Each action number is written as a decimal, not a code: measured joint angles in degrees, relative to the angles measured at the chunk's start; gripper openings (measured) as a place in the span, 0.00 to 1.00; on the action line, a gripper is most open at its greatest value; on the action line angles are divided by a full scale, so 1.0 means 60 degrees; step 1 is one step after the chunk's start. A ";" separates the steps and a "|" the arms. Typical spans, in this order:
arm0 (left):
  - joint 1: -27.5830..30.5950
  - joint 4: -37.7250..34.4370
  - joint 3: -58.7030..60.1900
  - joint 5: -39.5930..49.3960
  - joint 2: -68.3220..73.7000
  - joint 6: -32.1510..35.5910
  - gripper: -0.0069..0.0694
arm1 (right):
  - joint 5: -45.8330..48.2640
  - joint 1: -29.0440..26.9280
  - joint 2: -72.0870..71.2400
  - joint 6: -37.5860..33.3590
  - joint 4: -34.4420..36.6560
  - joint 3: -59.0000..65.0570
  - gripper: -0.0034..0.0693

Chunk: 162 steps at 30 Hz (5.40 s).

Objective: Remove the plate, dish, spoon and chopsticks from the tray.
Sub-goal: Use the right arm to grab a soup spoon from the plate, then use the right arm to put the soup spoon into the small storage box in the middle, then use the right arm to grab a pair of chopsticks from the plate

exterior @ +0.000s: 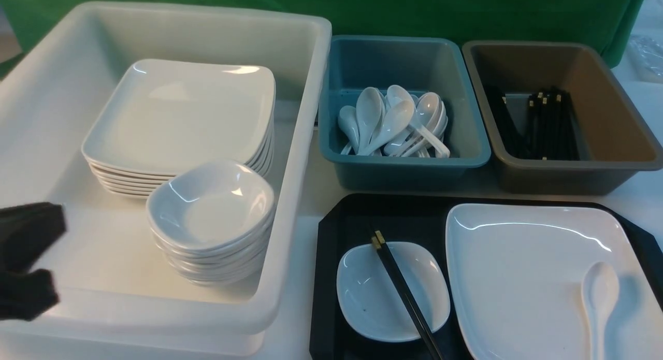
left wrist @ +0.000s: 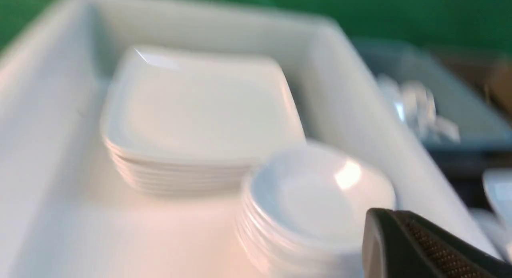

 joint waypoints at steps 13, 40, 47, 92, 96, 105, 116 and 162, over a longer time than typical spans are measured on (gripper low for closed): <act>-0.2733 -0.0203 -0.1542 -0.0516 0.2847 0.0511 0.10 | -0.2287 0.0000 0.0000 0.4000 0.1729 0.0000 0.37; -0.2793 -0.0744 -0.1574 -0.1005 0.0700 0.2473 0.10 | 0.5443 0.1583 1.1886 0.2017 0.0415 -0.7090 0.62; -0.2793 -0.0786 -0.1574 -0.0537 0.0536 0.2483 0.10 | 0.4560 0.1508 1.3402 0.3010 0.0248 -0.7156 0.66; -0.2793 -0.0816 -0.1535 -0.0396 0.0528 0.2504 0.10 | 0.4699 0.1321 1.4096 0.1235 0.0087 -0.7516 0.26; -0.2793 -0.0816 -0.1535 -0.0715 0.0528 0.2504 0.10 | 0.4927 0.1971 1.2903 0.0745 0.0863 -0.8336 0.26; -0.2793 -0.0825 -0.1535 -0.1767 0.0528 0.2504 0.10 | 0.0759 0.2825 1.4761 -0.0083 0.2541 -1.2318 0.26; -0.2793 -0.0962 -0.1535 -0.1512 0.0528 0.2504 0.10 | 0.0092 0.2836 1.8955 -0.0044 0.2549 -1.5753 0.65; -0.2793 -0.0837 -0.1535 -0.0090 0.0528 0.2798 0.10 | 0.3647 0.7710 1.4763 0.2855 -0.3902 -0.7021 0.82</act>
